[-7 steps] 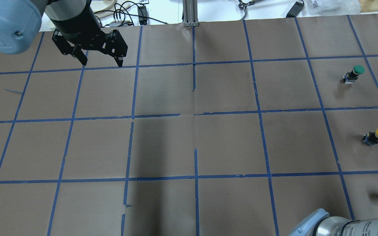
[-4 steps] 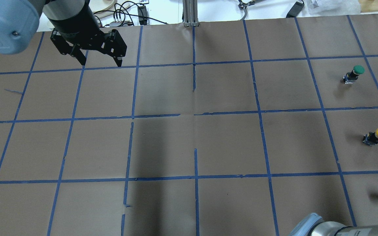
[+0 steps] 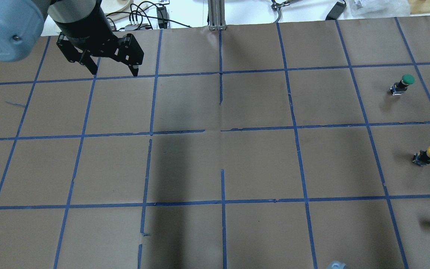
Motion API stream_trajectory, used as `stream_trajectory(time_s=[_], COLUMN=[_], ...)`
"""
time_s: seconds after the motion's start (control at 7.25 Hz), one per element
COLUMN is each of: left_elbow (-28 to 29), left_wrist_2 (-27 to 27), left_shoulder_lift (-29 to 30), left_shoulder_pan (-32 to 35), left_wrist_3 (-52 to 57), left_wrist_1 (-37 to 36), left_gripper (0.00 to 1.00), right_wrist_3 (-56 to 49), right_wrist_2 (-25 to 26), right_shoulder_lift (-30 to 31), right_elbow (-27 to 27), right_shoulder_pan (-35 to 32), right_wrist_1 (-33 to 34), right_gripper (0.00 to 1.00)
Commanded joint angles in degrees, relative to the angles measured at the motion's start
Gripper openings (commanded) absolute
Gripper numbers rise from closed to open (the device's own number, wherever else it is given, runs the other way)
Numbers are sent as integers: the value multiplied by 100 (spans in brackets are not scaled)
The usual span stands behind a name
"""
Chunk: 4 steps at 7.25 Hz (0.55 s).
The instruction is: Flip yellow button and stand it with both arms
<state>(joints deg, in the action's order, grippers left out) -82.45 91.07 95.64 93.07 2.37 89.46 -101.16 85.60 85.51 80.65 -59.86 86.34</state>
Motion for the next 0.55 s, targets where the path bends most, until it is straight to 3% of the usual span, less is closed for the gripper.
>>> stream_trajectory(time_s=[0.0,0.41], left_elbow=[1,-8], left_wrist_2=[7,24], left_shoulder_lift=[-10,-36], left_shoulder_pan=[0,9], left_wrist_3=[9,53], left_wrist_1=[1,123], left_gripper=[100,100], right_wrist_3=[1889,4374], right_wrist_2=[54,36], right_shoulder_lift=[71,27], right_elbow=[-85,-84], right_shoulder_pan=[-1016,-2139], right_wrist_1=[-204,-381], right_gripper=[100,100])
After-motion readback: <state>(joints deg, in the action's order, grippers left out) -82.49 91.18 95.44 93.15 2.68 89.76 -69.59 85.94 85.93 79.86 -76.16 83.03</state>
